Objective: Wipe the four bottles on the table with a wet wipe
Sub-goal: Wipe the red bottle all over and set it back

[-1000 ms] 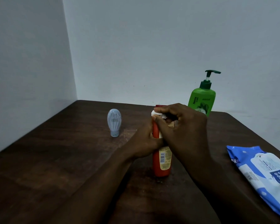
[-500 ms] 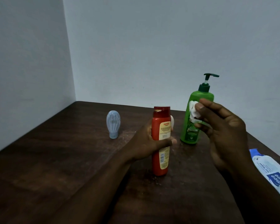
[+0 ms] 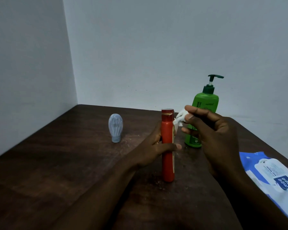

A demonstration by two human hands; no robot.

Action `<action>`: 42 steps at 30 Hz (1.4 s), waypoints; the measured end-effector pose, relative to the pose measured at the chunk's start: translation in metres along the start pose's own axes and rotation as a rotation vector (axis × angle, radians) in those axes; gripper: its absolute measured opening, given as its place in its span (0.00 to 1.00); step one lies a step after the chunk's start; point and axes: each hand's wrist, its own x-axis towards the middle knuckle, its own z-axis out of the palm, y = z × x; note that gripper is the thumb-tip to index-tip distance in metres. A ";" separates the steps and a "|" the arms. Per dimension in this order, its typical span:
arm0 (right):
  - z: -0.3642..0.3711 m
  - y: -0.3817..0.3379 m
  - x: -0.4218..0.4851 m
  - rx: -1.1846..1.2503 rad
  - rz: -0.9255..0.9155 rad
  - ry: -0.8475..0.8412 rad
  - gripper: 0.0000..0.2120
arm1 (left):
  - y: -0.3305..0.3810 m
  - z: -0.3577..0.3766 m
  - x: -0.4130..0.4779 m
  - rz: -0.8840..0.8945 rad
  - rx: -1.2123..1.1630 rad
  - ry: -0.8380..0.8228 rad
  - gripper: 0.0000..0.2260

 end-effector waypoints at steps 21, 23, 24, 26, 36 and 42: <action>0.008 0.018 -0.034 -0.245 -0.319 -0.157 0.17 | 0.010 0.000 -0.010 0.098 0.057 0.025 0.23; 0.004 0.017 -0.029 -0.173 -0.248 -0.111 0.17 | 0.006 0.000 -0.007 0.088 0.035 -0.001 0.32; 0.002 0.014 -0.027 -0.146 -0.234 -0.086 0.16 | 0.004 0.000 -0.005 0.099 0.035 -0.013 0.33; 0.000 0.007 -0.021 -0.111 -0.231 -0.045 0.14 | 0.003 0.001 -0.002 0.097 0.043 -0.003 0.35; -0.003 0.012 -0.008 0.140 -0.066 0.091 0.14 | 0.003 -0.003 -0.003 0.046 -0.172 -0.074 0.23; 0.003 0.012 -0.011 -0.075 -0.203 0.028 0.14 | 0.006 -0.004 -0.004 0.054 -0.221 -0.056 0.17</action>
